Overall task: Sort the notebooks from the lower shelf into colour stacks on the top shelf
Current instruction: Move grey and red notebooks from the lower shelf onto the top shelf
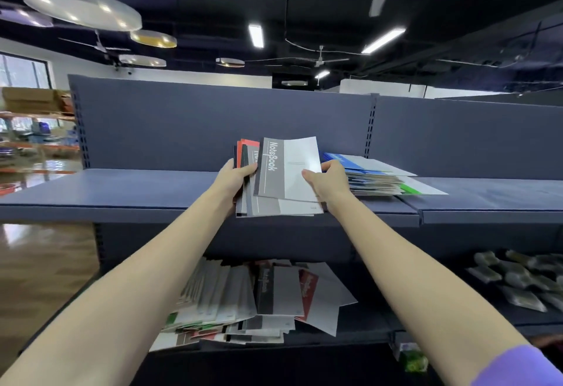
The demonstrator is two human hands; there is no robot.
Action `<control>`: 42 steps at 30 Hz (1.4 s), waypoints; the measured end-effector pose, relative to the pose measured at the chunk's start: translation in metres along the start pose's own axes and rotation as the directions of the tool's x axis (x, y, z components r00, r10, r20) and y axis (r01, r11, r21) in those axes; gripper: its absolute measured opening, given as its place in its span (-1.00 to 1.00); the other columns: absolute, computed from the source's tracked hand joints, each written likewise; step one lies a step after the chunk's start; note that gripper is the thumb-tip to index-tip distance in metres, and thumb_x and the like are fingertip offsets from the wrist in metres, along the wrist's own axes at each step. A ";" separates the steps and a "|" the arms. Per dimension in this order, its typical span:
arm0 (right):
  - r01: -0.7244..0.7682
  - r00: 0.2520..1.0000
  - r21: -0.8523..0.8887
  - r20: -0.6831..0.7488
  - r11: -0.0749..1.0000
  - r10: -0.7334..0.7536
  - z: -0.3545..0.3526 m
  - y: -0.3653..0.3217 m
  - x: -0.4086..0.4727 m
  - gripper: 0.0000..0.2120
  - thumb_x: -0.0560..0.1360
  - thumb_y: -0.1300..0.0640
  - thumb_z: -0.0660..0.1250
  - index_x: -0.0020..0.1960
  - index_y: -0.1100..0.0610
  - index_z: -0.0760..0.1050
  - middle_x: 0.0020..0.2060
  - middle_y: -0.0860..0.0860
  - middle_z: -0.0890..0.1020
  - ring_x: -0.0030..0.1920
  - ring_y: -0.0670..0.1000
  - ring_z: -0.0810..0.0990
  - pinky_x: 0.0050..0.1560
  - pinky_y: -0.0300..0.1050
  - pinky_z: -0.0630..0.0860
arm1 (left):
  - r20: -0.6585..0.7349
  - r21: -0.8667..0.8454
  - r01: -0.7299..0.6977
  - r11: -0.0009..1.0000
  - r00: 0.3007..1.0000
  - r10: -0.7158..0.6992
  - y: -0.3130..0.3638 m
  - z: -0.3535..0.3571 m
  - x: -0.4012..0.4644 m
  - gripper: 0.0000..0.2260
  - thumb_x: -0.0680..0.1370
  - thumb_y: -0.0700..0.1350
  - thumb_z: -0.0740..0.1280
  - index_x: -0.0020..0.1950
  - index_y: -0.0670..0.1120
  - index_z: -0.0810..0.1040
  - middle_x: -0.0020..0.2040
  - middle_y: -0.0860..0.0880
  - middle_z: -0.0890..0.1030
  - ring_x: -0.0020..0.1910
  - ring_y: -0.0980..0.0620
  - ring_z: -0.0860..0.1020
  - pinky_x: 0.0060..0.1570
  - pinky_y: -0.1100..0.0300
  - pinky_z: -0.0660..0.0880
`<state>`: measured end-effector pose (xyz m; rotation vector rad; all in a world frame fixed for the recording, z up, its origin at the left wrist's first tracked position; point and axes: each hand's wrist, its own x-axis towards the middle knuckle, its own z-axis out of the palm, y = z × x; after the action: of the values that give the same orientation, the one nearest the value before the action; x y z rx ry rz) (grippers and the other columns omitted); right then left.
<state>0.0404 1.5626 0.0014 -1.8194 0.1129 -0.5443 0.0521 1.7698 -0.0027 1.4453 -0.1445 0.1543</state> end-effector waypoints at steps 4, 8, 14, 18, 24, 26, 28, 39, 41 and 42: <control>0.092 0.994 -0.076 0.065 0.993 -0.087 0.024 -0.013 0.024 -0.68 0.48 0.04 0.45 0.07 0.15 0.39 -0.08 -0.02 0.53 -0.11 0.03 0.49 -0.17 -0.07 0.40 | -0.078 -0.022 -0.014 1.000 0.997 0.013 0.012 -0.018 0.026 -0.84 0.59 -0.13 0.36 0.17 -0.05 0.50 0.09 -0.12 0.68 0.02 -0.14 0.67 0.00 -0.10 0.62; 0.082 0.995 -0.168 0.074 0.982 -0.070 0.045 -0.009 0.051 -0.69 0.51 0.06 0.41 0.14 0.18 0.43 0.05 0.06 0.57 -0.02 0.08 0.50 -0.15 -0.10 0.36 | -0.151 -0.025 -0.005 1.000 0.989 0.001 0.013 -0.036 0.050 -0.83 0.59 -0.15 0.35 0.17 -0.07 0.50 0.11 -0.17 0.66 -0.05 -0.13 0.67 -0.11 -0.05 0.64; 0.034 0.999 -0.472 0.031 0.881 -0.022 0.045 0.010 0.075 -0.73 0.51 0.11 0.35 0.14 0.20 0.44 0.14 0.16 0.60 0.09 0.21 0.56 -0.13 -0.08 0.37 | -0.221 -0.107 0.018 0.994 0.974 -0.042 0.002 -0.067 0.074 -0.69 0.61 -0.15 0.32 0.36 -0.13 0.47 0.05 -0.10 0.66 -0.15 -0.05 0.66 -0.40 0.15 0.57; 0.054 0.998 -0.643 0.025 0.764 -0.049 0.053 0.010 0.077 -0.76 0.50 0.15 0.32 0.14 0.18 0.45 0.16 0.15 0.60 0.15 0.22 0.57 -0.07 -0.08 0.40 | -0.218 -0.111 0.060 0.992 0.972 -0.084 -0.002 -0.080 0.092 -0.68 0.61 -0.13 0.33 0.36 -0.13 0.49 0.00 -0.07 0.67 -0.16 -0.03 0.66 -0.35 0.15 0.55; 0.010 1.000 -0.698 0.022 0.716 0.008 0.062 0.011 0.085 -0.80 0.51 0.12 0.32 0.09 0.17 0.44 0.14 0.15 0.61 0.12 0.21 0.59 -0.08 -0.07 0.42 | -0.215 -0.160 0.167 0.973 0.956 -0.200 -0.001 -0.106 0.115 -0.79 0.60 -0.04 0.32 0.19 -0.09 0.58 -0.32 0.02 0.69 -0.30 0.03 0.65 -0.34 0.18 0.53; -0.014 1.000 -0.711 0.010 0.703 0.029 0.065 0.010 0.085 -0.76 0.49 0.07 0.34 0.10 0.16 0.46 0.13 0.13 0.61 0.11 0.20 0.60 -0.08 -0.08 0.41 | -0.217 -0.241 0.168 0.956 0.951 -0.221 -0.003 -0.110 0.119 -0.84 0.60 -0.02 0.31 0.11 -0.03 0.58 -0.35 0.06 0.68 -0.36 0.07 0.64 -0.37 0.21 0.52; -0.035 0.999 -0.719 -0.010 0.694 0.040 0.067 0.008 0.084 -0.74 0.45 0.05 0.36 0.08 0.14 0.46 0.14 0.12 0.60 0.12 0.20 0.58 -0.05 -0.06 0.43 | -0.204 -0.280 0.176 0.944 0.950 -0.237 -0.005 -0.110 0.122 -0.88 0.60 -0.01 0.31 0.04 -0.01 0.59 -0.34 0.06 0.68 -0.37 0.08 0.64 -0.36 0.20 0.52; 0.121 0.980 -0.290 0.190 0.949 -0.067 0.119 -0.024 0.056 -0.51 0.58 -0.17 0.27 -0.38 0.12 0.29 -0.47 -0.02 0.44 -0.36 0.04 0.42 -0.27 -0.09 0.32 | -0.014 -0.126 0.196 0.972 0.980 -0.199 -0.013 -0.097 0.116 -0.67 0.60 -0.03 0.35 0.33 -0.13 0.54 0.00 -0.10 0.69 -0.22 -0.03 0.68 -0.38 0.17 0.58; 0.123 0.972 -0.317 0.228 0.940 -0.051 0.125 -0.026 0.051 -0.50 0.48 -0.12 0.41 -0.39 0.06 0.19 -0.51 -0.05 0.29 -0.43 0.00 0.30 -0.36 -0.08 0.24 | -0.012 -0.133 0.193 0.972 0.981 -0.196 -0.013 -0.098 0.114 -0.68 0.59 -0.03 0.36 0.30 -0.13 0.56 0.02 -0.11 0.70 -0.19 -0.05 0.69 -0.36 0.16 0.58; 0.119 0.976 -0.319 0.213 0.940 -0.052 0.125 -0.025 0.052 -0.52 0.46 -0.09 0.45 -0.37 0.06 0.21 -0.49 -0.05 0.30 -0.42 0.01 0.31 -0.36 -0.07 0.25 | -0.009 -0.145 0.186 0.972 0.982 -0.189 -0.014 -0.099 0.113 -0.68 0.59 -0.03 0.37 0.29 -0.14 0.56 0.04 -0.12 0.70 -0.17 -0.06 0.69 -0.35 0.15 0.59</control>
<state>0.1345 1.6629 0.0134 -2.2064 -0.0159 -0.4155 0.1659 1.8683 -0.0064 1.3052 0.0007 0.0054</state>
